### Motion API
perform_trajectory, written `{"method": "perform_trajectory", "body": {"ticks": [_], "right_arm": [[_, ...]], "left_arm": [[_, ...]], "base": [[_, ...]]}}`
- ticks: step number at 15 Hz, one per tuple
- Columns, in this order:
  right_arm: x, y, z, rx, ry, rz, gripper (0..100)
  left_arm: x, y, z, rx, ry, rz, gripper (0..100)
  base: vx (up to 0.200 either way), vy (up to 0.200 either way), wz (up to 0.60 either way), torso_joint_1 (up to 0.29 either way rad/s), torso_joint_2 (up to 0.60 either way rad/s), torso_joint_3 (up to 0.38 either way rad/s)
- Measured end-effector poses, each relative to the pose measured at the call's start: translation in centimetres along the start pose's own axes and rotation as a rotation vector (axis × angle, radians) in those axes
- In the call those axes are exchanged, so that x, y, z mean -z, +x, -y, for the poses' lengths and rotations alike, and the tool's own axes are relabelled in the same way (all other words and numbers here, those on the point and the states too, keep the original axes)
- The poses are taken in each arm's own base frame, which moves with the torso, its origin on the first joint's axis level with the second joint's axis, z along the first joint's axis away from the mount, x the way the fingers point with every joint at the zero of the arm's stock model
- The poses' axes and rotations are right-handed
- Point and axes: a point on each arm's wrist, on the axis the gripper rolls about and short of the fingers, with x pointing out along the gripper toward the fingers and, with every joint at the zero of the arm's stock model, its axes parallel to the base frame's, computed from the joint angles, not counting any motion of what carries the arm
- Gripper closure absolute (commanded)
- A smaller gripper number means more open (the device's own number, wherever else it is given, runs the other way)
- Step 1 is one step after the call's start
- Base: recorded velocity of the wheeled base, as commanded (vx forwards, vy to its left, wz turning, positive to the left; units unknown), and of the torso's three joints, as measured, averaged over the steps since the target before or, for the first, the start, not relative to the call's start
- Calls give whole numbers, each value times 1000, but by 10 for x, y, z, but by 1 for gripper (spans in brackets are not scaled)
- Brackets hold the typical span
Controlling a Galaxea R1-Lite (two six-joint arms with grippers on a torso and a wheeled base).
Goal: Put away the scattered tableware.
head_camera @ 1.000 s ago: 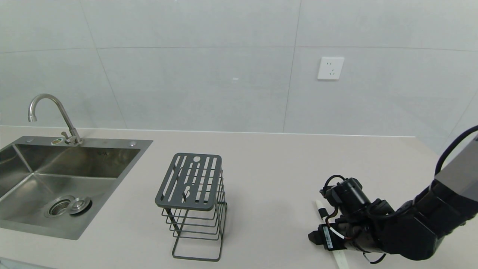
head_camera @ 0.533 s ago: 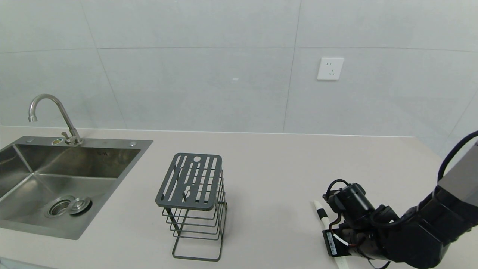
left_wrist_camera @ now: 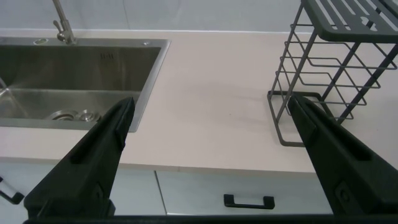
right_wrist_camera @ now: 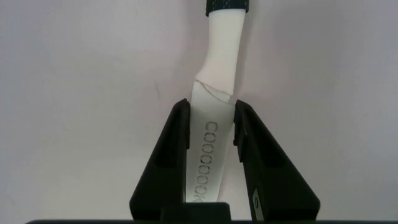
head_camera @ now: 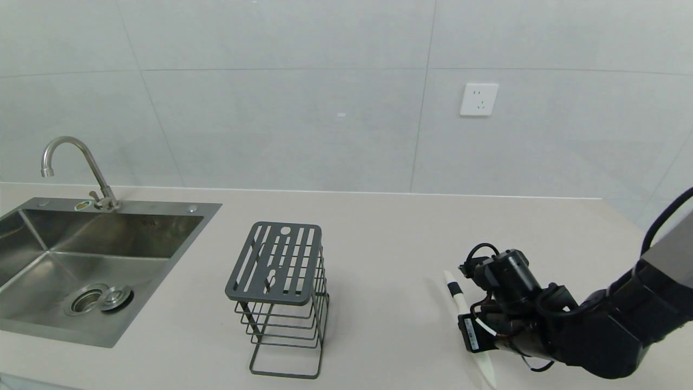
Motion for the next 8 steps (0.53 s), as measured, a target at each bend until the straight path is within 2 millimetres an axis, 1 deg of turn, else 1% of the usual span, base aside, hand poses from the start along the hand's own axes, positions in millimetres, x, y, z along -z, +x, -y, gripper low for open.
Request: {"method": "perform_trajectory", "body": {"ticks": [3,6,8], "right_arm": [[-12,-12,4,-13,0,66,100],[-22,-19,4,-51,-6,144,100],[-34,-24,4,-136,-69,276,100]], "left_arm": [[0,0,0,0,1,0,0],[0,0,0,0,2,0,0],[0,0,0,0,2,0,0]], "base": [[0,0,0,0,0,0],[0,0,0,0,0,0],[0,0,0,0,0,0]]}}
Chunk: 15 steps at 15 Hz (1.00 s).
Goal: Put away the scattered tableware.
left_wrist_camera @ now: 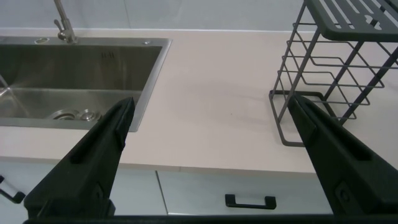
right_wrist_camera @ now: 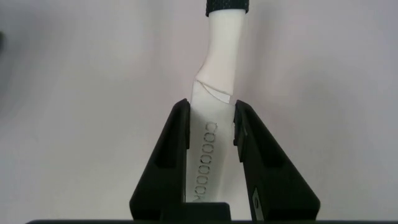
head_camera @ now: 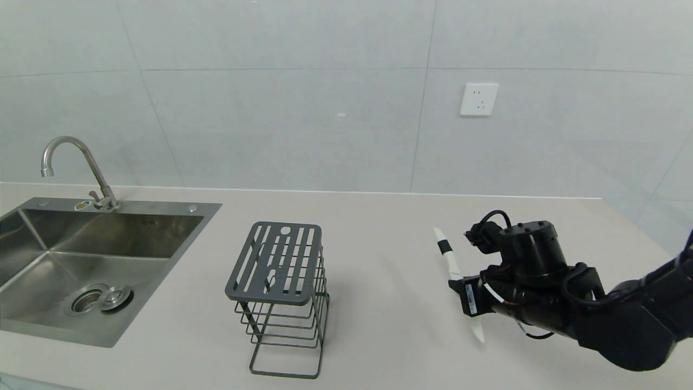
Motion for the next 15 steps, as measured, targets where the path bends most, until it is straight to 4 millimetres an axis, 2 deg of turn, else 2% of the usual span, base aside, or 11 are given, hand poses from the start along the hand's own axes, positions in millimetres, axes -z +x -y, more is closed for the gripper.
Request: {"method": "perform_trajectory", "body": {"ticks": [1,4,12,15], "right_arm": [[-8,-1,1,-77,-47,83,100],[-8,-8,10,-231,-157,224,100],[4,-26,30,-541,-474,346,100],[5,-32,38,-549,-501,368,100]], "left_arm": [[0,0,0,0,0,0,0],[0,0,0,0,-2,0,0],[0,0,1,30,-6,2,0],[0,0,2,75,8,4,0]], "base": [[0,0,0,0,0,0],[0,0,0,0,0,0],[0,0,0,0,0,0],[0,0,0,0,0,0]]}}
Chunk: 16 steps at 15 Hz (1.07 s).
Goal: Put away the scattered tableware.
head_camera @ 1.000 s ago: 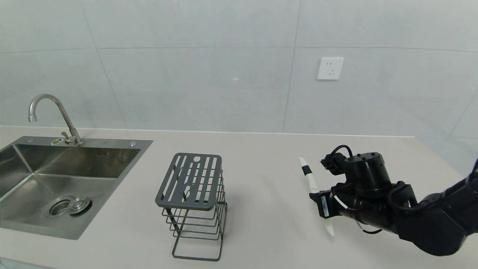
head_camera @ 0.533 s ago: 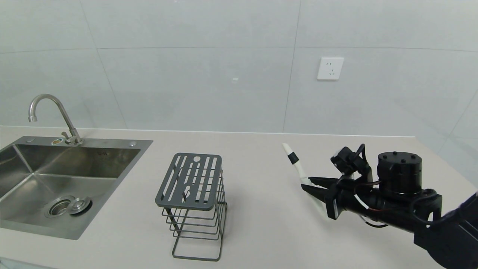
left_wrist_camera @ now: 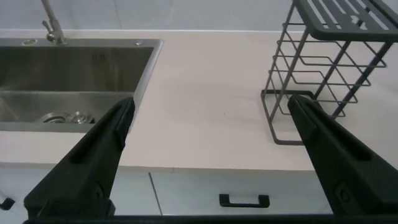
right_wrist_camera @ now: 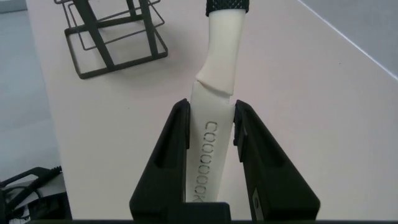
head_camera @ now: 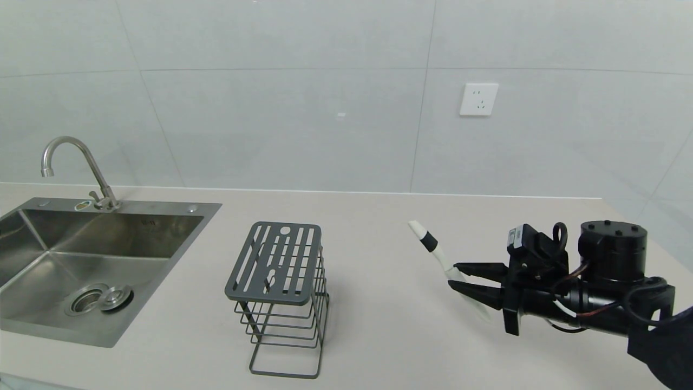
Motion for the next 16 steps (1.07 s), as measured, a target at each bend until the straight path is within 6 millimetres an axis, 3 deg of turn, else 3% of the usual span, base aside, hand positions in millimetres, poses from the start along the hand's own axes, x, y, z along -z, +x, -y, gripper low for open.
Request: {"method": "perform_trajectory", "body": {"ticks": [1,3,4,7,11,16], "right_arm": [[-1,-2,0,1,-2,3,100],[-3,-3,-3,-2,-10,10,100],[-4,-2,-7,-16,-15,12,100],[-10,1,-20,-87,-37,35,100],[-15,0,-30,-163,-55,66,100],[-16,-10,-38,-188,-73,82,100]], "left_arm": [[-5,0,0,2,4,49,0],[-41,-9,1,32,27,325,0],[-51,-13,2,84,13,374,0],[-60,-17,5,271,-137,353,0],[-88,-13,4,498,-254,293,0],[-127,30,5,736,-306,206,0]], "base": [[0,0,0,0,0,0],[0,0,0,0,0,0],[0,0,0,0,0,0],[0,0,0,0,0,0],[0,0,0,0,0,0],[0,0,0,0,0,0]]}}
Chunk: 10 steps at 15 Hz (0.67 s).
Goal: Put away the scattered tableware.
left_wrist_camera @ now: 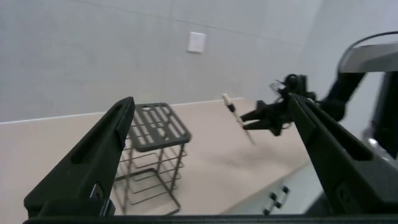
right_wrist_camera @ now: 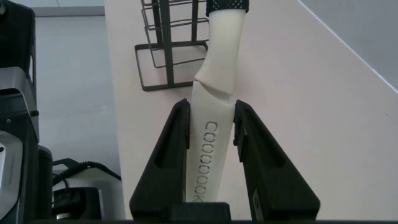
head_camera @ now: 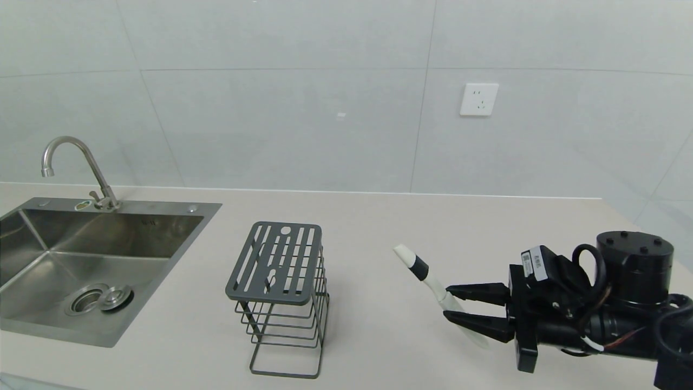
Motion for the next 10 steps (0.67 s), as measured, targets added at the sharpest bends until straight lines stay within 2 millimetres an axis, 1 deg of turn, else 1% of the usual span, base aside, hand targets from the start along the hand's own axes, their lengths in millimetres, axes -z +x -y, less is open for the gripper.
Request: {"method": "perform_trajectory", "body": {"ticks": [2,4,6,10], "right_arm": [[-1,-3,-2,5,-10,10,100],[-2,-5,-3,10,-15,15,100],[-3,-5,-3,11,-17,17,100],[-6,-4,-2,14,-22,28,100]], "left_arm": [[-5,27,-10,47,-27,-38,0],[-3,56,-21,68,-41,-92,0],[6,80,-30,84,-42,-165,0],[20,123,-35,163,-31,-282,0]], "base": [[0,0,0,0,0,0],[0,0,0,0,0,0],[0,0,0,0,0,0],[0,0,0,0,0,0]]}}
